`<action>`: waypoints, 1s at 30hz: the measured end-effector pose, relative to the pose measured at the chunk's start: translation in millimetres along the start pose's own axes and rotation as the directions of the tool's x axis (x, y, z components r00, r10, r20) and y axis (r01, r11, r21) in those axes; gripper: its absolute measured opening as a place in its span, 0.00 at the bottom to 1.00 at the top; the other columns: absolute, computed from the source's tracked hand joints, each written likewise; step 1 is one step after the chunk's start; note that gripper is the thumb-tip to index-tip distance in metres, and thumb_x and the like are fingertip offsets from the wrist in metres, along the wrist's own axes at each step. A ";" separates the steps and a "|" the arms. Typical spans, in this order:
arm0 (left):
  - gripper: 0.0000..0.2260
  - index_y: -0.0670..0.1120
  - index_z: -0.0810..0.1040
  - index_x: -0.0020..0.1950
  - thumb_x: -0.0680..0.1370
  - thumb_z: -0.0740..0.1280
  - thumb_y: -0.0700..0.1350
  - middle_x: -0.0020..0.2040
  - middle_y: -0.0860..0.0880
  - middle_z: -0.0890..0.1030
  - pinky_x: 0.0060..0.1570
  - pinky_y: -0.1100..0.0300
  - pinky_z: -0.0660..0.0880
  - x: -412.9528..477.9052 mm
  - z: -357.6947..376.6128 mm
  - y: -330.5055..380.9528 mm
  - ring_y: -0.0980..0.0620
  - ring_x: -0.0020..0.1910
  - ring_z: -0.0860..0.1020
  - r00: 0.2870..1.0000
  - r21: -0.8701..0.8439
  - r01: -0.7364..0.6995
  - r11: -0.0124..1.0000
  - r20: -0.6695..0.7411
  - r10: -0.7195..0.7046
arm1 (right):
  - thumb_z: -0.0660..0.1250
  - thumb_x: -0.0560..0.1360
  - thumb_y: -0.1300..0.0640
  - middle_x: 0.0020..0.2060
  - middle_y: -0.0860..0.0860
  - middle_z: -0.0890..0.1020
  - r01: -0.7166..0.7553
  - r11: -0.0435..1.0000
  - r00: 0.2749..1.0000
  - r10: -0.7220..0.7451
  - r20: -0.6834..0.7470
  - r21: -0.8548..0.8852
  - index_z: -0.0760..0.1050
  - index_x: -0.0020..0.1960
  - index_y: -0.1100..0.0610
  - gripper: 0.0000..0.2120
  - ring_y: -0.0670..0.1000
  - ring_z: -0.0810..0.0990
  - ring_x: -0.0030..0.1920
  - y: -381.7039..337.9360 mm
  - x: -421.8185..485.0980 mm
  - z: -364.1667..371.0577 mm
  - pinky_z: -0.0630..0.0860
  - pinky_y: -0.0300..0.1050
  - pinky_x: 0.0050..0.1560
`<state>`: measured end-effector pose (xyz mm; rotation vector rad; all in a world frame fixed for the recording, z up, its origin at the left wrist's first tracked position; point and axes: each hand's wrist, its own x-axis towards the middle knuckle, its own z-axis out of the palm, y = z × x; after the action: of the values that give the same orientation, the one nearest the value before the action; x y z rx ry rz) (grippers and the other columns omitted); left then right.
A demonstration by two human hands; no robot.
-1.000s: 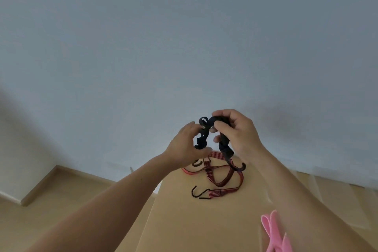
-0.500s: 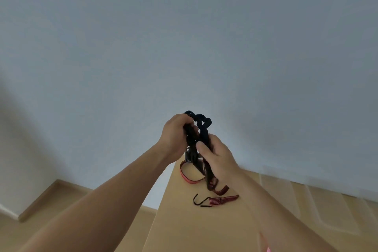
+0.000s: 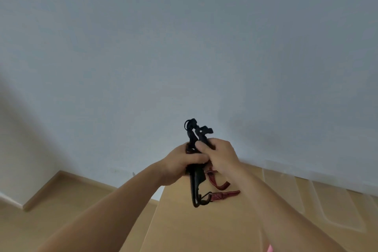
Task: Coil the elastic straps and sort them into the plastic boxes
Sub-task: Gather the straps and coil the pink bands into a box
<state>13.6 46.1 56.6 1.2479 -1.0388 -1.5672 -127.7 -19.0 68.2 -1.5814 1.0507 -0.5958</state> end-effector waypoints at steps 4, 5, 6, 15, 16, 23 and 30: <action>0.10 0.42 0.72 0.45 0.67 0.70 0.36 0.39 0.44 0.72 0.38 0.56 0.73 12.0 -6.8 -25.0 0.50 0.35 0.73 0.974 0.014 0.092 0.996 -0.209 -0.087 | 0.55 0.81 0.40 0.45 0.41 0.85 -0.036 0.974 0.999 0.035 -0.009 -0.225 0.83 0.47 0.46 0.20 0.41 0.82 0.44 37.0 24.3 -27.7 0.76 0.40 0.44; 0.10 0.42 0.70 0.42 0.64 0.69 0.37 0.37 0.45 0.71 0.38 0.56 0.71 15.9 -7.9 -31.7 0.49 0.34 0.71 0.962 -0.015 0.128 0.992 -0.243 -0.128 | 0.55 0.81 0.41 0.49 0.43 0.85 -0.072 0.935 0.997 0.053 -0.064 -0.348 0.82 0.52 0.49 0.19 0.45 0.82 0.50 53.8 33.0 -36.8 0.76 0.44 0.50; 0.10 0.43 0.70 0.40 0.63 0.69 0.38 0.35 0.45 0.71 0.37 0.56 0.70 19.3 -9.2 -38.1 0.49 0.33 0.70 0.947 -0.051 0.153 0.987 -0.279 -0.161 | 0.57 0.80 0.43 0.56 0.49 0.83 -0.138 0.872 0.988 0.090 -0.124 -0.470 0.80 0.58 0.54 0.19 0.50 0.80 0.56 72.4 41.5 -45.2 0.75 0.48 0.56; 0.09 0.43 0.75 0.38 0.66 0.75 0.40 0.30 0.50 0.75 0.36 0.58 0.72 32.5 -12.1 -76.5 0.52 0.30 0.74 0.895 -0.012 0.255 0.967 -0.376 -0.241 | 0.64 0.71 0.49 0.54 0.55 0.80 -0.451 0.561 0.883 0.395 -0.254 -0.694 0.78 0.54 0.54 0.15 0.59 0.77 0.55 173.3 67.4 -47.1 0.76 0.48 0.53; 0.08 0.44 0.77 0.39 0.68 0.76 0.40 0.30 0.51 0.77 0.36 0.59 0.73 32.8 -11.6 -77.0 0.53 0.30 0.76 0.891 0.015 0.258 0.966 -0.390 -0.232 | 0.63 0.71 0.53 0.50 0.54 0.81 -0.457 0.583 0.880 0.408 -0.245 -0.672 0.78 0.48 0.54 0.09 0.58 0.79 0.51 171.9 66.5 -44.7 0.76 0.45 0.48; 0.07 0.42 0.76 0.40 0.70 0.74 0.38 0.34 0.47 0.78 0.35 0.59 0.75 33.0 -10.8 -32.0 0.50 0.32 0.78 0.902 0.116 0.154 0.981 -0.421 -0.092 | 0.68 0.74 0.56 0.37 0.53 0.81 -0.266 0.950 0.961 0.249 -0.121 -0.163 0.77 0.44 0.58 0.05 0.53 0.82 0.36 94.1 57.2 -41.5 0.77 0.47 0.36; 0.10 0.35 0.80 0.53 0.76 0.70 0.41 0.46 0.40 0.84 0.42 0.52 0.81 8.2 -4.9 42.1 0.37 0.47 0.83 0.953 -0.141 -0.050 0.989 -0.304 0.005 | 0.75 0.64 0.49 0.37 0.45 0.84 0.109 0.993 0.994 -0.109 0.006 -0.036 0.81 0.47 0.44 0.12 0.43 0.80 0.33 -24.2 17.8 -32.3 0.73 0.36 0.35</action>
<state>22.5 25.7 93.6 1.3151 -0.7273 -1.3514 -137.9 -50.3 97.6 -1.6795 0.9811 -0.6502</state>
